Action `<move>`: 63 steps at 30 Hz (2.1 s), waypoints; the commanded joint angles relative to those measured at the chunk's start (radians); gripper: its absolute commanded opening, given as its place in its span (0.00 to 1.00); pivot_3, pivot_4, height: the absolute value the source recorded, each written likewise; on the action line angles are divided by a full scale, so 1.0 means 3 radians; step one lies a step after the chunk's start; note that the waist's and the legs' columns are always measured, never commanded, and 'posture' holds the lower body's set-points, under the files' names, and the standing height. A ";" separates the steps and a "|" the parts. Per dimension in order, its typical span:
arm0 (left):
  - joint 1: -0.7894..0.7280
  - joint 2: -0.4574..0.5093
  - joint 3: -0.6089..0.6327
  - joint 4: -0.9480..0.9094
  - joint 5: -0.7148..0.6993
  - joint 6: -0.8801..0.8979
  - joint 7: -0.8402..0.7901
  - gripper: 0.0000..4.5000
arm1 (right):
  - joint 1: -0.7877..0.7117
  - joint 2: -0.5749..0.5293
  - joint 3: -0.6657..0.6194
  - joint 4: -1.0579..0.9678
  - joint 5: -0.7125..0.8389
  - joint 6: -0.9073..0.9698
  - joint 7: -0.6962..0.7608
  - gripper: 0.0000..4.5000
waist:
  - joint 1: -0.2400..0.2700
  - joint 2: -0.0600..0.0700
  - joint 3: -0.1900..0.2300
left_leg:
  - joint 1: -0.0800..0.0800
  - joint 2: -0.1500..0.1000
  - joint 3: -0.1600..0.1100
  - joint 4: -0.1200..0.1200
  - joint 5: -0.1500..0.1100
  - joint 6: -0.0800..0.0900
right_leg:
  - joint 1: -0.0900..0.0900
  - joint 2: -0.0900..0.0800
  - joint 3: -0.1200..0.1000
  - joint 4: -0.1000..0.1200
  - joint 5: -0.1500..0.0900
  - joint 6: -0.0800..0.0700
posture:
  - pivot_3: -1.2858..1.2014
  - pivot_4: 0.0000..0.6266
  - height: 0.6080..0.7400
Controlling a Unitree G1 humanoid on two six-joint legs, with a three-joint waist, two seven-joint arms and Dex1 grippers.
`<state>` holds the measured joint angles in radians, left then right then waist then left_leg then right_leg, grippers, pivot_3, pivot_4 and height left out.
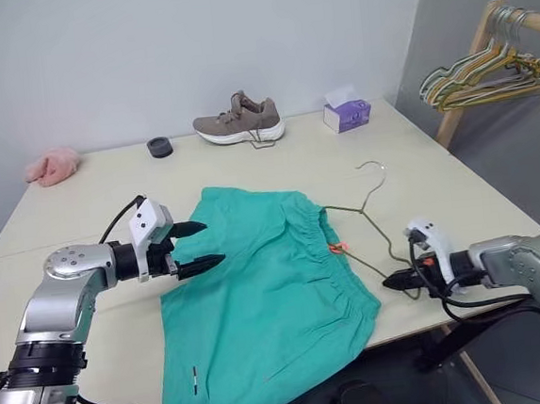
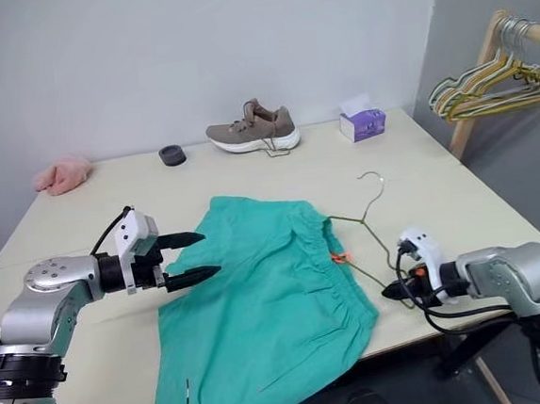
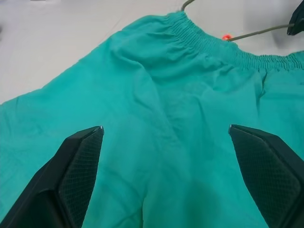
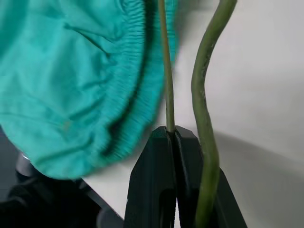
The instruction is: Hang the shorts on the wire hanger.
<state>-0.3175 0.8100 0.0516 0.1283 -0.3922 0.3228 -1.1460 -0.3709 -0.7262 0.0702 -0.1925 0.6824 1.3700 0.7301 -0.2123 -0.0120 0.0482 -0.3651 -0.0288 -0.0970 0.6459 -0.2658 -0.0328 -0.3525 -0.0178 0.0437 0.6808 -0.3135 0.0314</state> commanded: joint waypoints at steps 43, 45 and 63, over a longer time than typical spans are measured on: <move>-0.0839 -0.0021 -0.0488 0.0420 0.0532 -0.0741 -0.0853 0.99 | -0.1003 -0.0463 0.0921 -0.1272 -0.1202 -0.1629 0.0713 0.00 | -0.0006 0.0000 0.0000 | -0.0007 -0.0004 -0.0008 0.0000 0.0000 -0.0001 | -0.0006 -0.0005 -0.0006 -0.0001 0.0003 -0.0006 | 0.41 0.00 1.00; -0.0842 -0.0044 -0.0485 0.0446 0.0536 -0.0754 -0.0835 0.90 | -0.1007 -0.0453 0.0912 -0.1297 -0.1190 -0.1601 0.0724 0.00 | -0.0013 0.0000 0.0000 | -0.0007 -0.0004 -0.0009 0.0000 0.0000 -0.0001 | -0.0006 -0.0005 -0.0007 -0.0002 0.0004 -0.0007 | 0.41 0.00 1.00; -0.0645 0.0050 -0.0468 0.0214 0.0509 -0.0580 -0.0941 0.03 | -0.0762 -0.0747 0.0964 -0.0939 -0.1593 -0.2509 0.1083 0.16 | -0.0028 0.0000 0.0000 | -0.0006 -0.0004 -0.0009 0.0000 0.0000 -0.0001 | -0.0005 -0.0005 -0.0008 -0.0001 0.0004 -0.0007 | 0.42 0.00 1.00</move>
<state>-0.5082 0.7992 -0.1205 0.1914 -0.2350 0.1269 -1.4513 -0.6054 -0.9293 0.3748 -0.4869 0.2271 0.6779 1.0205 -0.2206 -0.0120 0.0482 -0.3670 -0.0300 -0.0997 0.6458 -0.2659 -0.0331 -0.3538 -0.0194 0.0413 0.6804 -0.3125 0.0295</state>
